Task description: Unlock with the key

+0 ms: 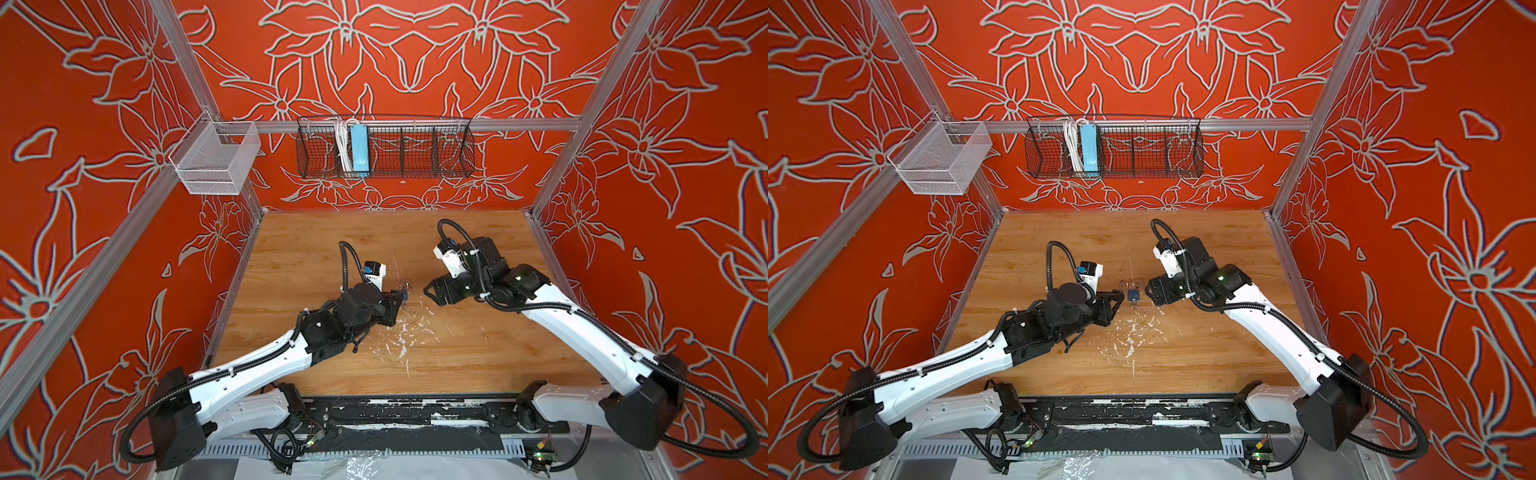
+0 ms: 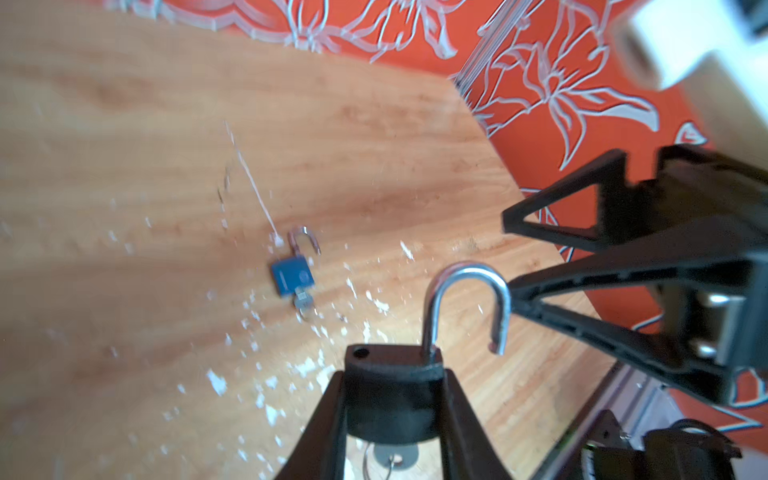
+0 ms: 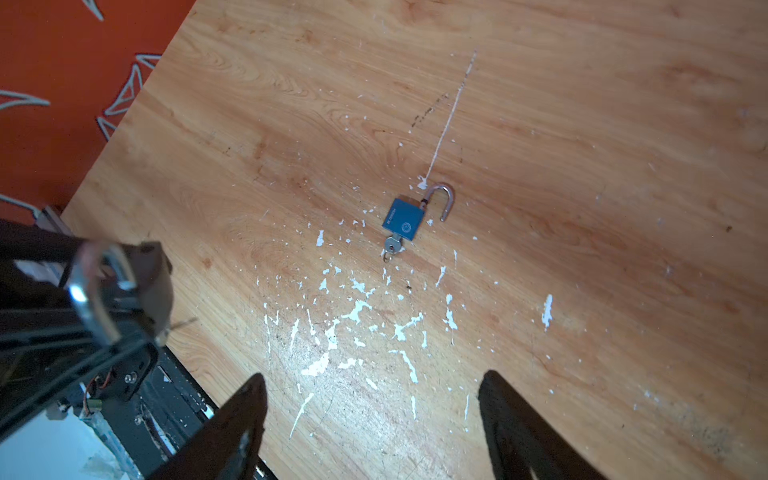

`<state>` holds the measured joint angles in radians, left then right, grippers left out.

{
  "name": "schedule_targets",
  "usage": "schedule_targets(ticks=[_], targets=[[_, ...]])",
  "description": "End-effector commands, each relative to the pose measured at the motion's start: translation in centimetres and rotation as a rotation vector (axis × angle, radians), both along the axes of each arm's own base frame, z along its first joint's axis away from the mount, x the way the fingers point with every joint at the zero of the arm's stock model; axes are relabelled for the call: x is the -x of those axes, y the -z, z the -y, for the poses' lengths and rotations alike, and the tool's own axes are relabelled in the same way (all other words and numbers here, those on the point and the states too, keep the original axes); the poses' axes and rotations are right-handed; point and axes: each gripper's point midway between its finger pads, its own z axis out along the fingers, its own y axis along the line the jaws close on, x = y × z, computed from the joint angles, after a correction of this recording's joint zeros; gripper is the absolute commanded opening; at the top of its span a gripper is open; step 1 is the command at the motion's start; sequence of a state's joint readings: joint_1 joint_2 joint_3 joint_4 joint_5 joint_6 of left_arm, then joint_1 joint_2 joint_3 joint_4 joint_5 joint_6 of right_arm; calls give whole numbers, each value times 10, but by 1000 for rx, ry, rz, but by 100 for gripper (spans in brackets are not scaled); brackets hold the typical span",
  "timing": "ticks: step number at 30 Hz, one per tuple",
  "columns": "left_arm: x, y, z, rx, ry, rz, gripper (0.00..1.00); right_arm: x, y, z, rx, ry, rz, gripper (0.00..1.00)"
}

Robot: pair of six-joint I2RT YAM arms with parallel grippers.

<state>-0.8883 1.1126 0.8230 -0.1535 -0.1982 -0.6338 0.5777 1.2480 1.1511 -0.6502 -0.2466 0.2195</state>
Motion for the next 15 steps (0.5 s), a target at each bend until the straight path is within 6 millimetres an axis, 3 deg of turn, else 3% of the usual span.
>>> schedule_targets(ticks=[1, 7, 15], targets=[[7, 18, 3, 13, -108, -182, 0, -2, -4, 10, -52, 62, -8, 83], [20, 51, 7, -114, -195, -336, 0, 4, 17, 30, -65, 132, -42, 84], [34, 103, 32, -216, -236, -492, 0, 10, 47, 42, -82, 198, -92, 84]])
